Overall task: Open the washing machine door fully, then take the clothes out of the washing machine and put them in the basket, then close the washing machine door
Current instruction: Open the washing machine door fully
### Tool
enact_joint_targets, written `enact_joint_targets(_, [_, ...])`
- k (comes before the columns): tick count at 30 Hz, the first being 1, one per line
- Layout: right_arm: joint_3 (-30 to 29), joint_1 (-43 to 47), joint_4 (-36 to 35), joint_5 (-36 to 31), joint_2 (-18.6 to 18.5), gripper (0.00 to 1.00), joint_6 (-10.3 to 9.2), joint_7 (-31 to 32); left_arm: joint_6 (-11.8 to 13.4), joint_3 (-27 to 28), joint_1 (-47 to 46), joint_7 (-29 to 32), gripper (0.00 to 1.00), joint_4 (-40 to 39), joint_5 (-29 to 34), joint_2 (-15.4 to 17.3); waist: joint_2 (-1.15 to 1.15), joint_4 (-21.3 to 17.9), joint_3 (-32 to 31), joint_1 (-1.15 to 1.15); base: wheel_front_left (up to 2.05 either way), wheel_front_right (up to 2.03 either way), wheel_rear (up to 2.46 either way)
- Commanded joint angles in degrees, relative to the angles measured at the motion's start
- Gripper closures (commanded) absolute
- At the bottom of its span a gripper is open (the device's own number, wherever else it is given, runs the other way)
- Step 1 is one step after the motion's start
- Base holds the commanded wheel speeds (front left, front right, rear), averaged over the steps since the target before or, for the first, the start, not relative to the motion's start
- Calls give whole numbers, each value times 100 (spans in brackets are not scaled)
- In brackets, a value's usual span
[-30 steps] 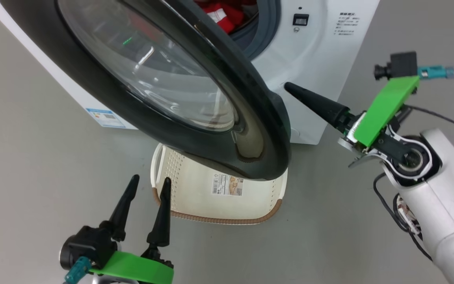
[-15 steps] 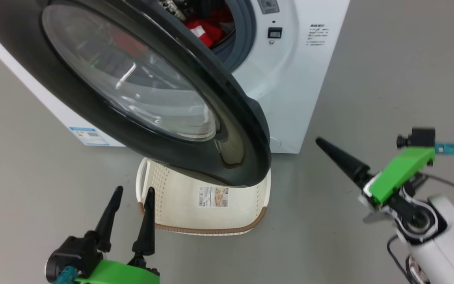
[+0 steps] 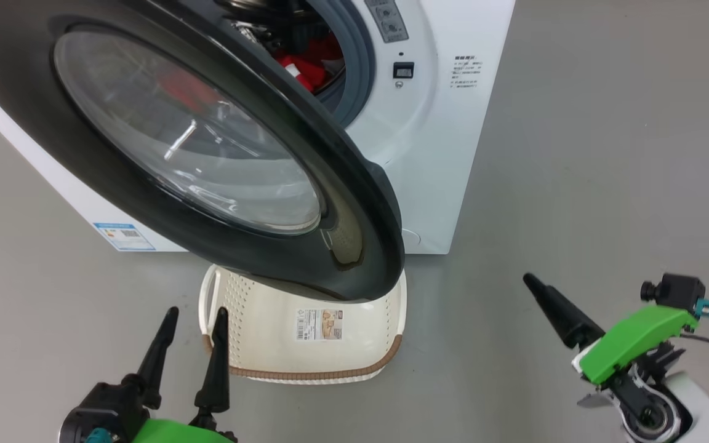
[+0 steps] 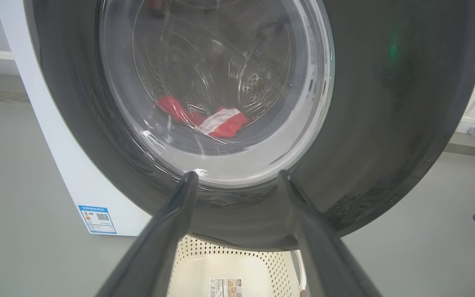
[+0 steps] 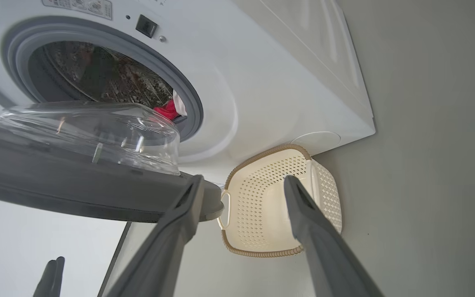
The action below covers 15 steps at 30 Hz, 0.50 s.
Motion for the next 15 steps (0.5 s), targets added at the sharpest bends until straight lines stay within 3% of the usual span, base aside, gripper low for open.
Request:
enact_joint_targets(1, [148,89,-105,-108,-139,0,45,-150,-56,211,5,-45,0,-92,47,76,0,-9,-17,0,0,0,0])
enact_joint_targets(15, [1135,238,293,-1211,-569,0,45,-1607,-83,263,67,-45,0,-14,118,76,0,-30,-126,0,0,0,0])
